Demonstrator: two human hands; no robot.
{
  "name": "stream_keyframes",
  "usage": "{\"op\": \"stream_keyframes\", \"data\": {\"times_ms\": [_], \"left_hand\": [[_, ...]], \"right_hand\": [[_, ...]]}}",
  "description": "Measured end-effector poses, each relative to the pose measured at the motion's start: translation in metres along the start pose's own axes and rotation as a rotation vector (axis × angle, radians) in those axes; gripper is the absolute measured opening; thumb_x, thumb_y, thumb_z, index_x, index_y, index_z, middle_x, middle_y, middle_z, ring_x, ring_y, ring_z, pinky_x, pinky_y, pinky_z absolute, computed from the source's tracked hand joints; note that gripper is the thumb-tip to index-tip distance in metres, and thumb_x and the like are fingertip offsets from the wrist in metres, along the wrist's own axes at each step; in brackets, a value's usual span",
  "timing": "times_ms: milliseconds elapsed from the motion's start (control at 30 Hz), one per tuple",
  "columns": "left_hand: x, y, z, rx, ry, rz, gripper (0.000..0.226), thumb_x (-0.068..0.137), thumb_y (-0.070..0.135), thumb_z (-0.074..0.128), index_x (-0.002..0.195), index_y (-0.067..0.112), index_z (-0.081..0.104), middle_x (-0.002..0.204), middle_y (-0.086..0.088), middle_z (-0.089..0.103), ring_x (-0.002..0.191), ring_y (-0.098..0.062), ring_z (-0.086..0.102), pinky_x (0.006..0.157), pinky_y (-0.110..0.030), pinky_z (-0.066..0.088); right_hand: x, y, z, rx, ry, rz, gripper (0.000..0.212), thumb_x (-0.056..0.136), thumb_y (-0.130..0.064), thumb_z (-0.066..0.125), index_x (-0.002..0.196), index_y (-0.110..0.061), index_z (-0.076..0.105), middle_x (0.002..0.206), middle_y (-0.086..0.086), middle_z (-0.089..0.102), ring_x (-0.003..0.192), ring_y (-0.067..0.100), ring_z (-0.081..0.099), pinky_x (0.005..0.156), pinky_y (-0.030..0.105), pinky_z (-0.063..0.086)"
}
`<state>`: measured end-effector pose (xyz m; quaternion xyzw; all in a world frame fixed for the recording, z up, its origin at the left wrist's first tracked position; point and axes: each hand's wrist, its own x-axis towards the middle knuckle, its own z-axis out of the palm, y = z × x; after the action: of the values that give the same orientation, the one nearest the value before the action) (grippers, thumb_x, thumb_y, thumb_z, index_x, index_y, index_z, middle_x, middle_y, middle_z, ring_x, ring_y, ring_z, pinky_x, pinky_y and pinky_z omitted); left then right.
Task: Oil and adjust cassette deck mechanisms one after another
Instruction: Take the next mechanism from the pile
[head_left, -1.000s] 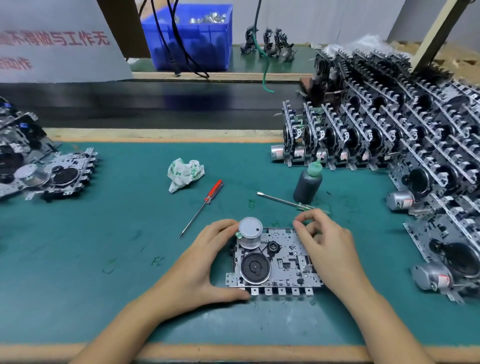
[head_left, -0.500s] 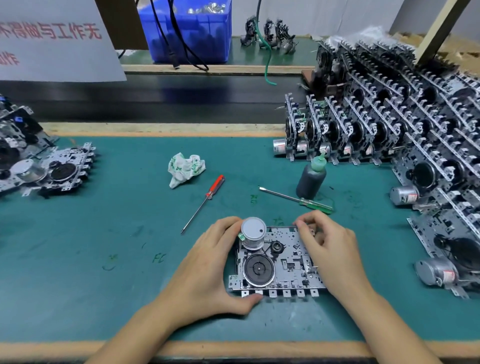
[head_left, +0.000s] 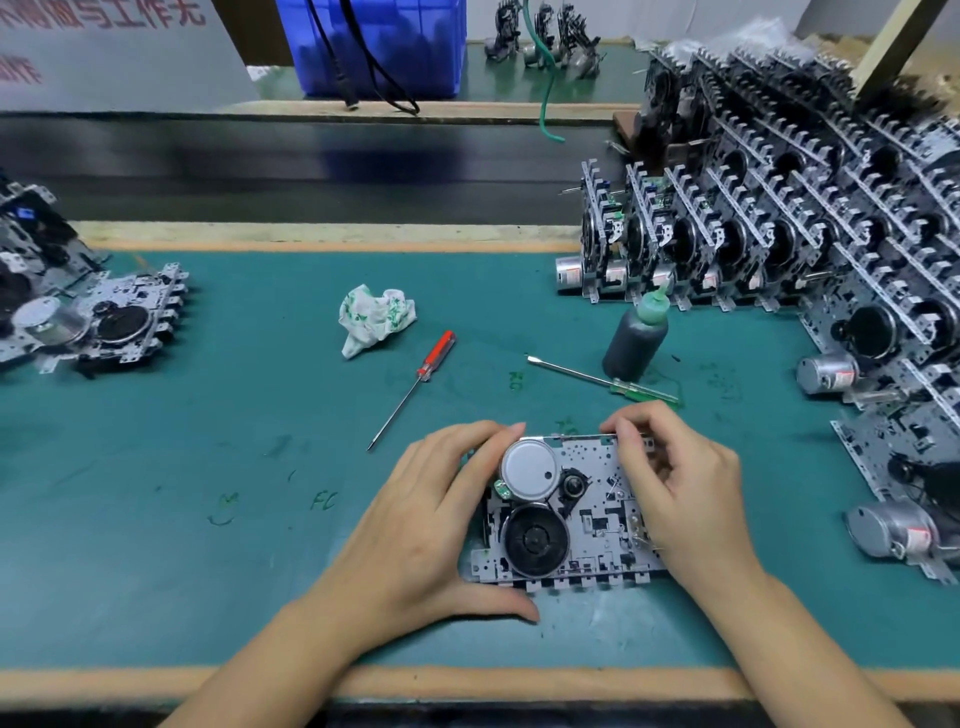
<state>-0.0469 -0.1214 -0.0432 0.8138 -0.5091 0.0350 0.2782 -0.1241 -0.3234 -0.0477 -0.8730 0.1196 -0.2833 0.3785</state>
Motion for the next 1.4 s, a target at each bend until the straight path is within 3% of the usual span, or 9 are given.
{"op": "stream_keyframes", "data": {"times_ms": [400,533,700,833,933,1067,1267,1400], "left_hand": [[0.002,0.001,-0.001,-0.037,-0.039,-0.061,0.108,0.062,0.075,0.064,0.144,0.014,0.026,0.135,0.004,0.034,0.122,-0.011,0.038,0.106,-0.016,0.022],[0.004,-0.001,0.0,-0.076,-0.077,-0.1,0.113,0.059,0.074,0.065,0.147,0.016,0.024,0.137,0.009,0.033,0.125,-0.009,0.035,0.105,-0.016,0.022],[0.004,-0.002,0.001,-0.139,-0.121,-0.142,0.115,0.058,0.074,0.066,0.147,0.025,0.013,0.142,0.017,0.026,0.131,-0.001,0.027,0.108,-0.009,0.014],[0.004,-0.004,0.002,-0.179,-0.145,-0.161,0.123,0.054,0.079,0.065,0.147,0.033,-0.001,0.142,0.035,0.009,0.131,0.013,0.015,0.107,-0.005,0.009],[0.004,-0.005,0.003,-0.167,-0.146,-0.15,0.123,0.054,0.081,0.062,0.148,0.032,0.0,0.142,0.04,0.004,0.132,0.016,0.011,0.107,-0.006,0.009],[0.004,-0.006,0.004,-0.174,-0.119,-0.151,0.118,0.056,0.08,0.06,0.148,0.03,0.007,0.142,0.041,0.005,0.132,0.017,0.012,0.107,-0.006,0.011],[0.003,-0.006,0.004,-0.198,-0.115,-0.16,0.115,0.055,0.08,0.06,0.146,0.038,0.003,0.141,0.041,0.007,0.132,0.013,0.016,0.108,-0.009,0.013],[0.004,-0.004,0.005,-0.178,-0.099,-0.155,0.108,0.059,0.074,0.063,0.144,0.041,0.004,0.141,0.037,0.012,0.132,0.011,0.02,0.108,-0.012,0.016]], "right_hand": [[0.001,0.001,0.001,-0.017,-0.038,0.052,0.017,0.093,-0.023,0.052,0.082,-0.015,0.062,0.049,-0.015,0.048,0.051,-0.001,0.051,0.05,0.009,0.031],[0.003,0.005,0.002,-0.038,-0.034,0.127,0.01,0.091,-0.02,0.056,0.083,-0.017,0.062,0.058,-0.013,0.053,0.054,0.009,0.05,0.052,0.017,0.033],[0.006,0.01,0.001,-0.005,0.046,0.203,0.011,0.091,-0.02,0.057,0.081,-0.024,0.06,0.064,-0.012,0.054,0.055,0.006,0.048,0.053,0.013,0.034],[0.01,0.012,-0.003,0.032,0.126,0.254,0.008,0.092,-0.021,0.057,0.085,-0.024,0.059,0.082,-0.005,0.059,0.068,0.01,0.054,0.065,0.043,0.052],[0.013,0.012,-0.006,0.079,0.177,0.292,0.008,0.093,-0.021,0.055,0.087,-0.026,0.059,0.087,-0.005,0.059,0.073,0.011,0.054,0.072,0.051,0.051],[0.013,0.013,-0.007,0.108,0.159,0.342,0.005,0.093,-0.02,0.055,0.091,-0.022,0.059,0.09,-0.005,0.059,0.075,0.009,0.054,0.076,0.048,0.052],[0.009,0.009,-0.007,0.122,0.131,0.285,0.011,0.092,-0.019,0.057,0.086,-0.028,0.057,0.093,0.0,0.059,0.073,0.0,0.051,0.064,0.012,0.041],[0.009,0.0,-0.016,0.216,0.06,0.221,0.014,0.092,-0.018,0.057,0.088,-0.032,0.057,0.099,-0.003,0.059,0.084,-0.006,0.054,0.07,0.008,0.042]]}}
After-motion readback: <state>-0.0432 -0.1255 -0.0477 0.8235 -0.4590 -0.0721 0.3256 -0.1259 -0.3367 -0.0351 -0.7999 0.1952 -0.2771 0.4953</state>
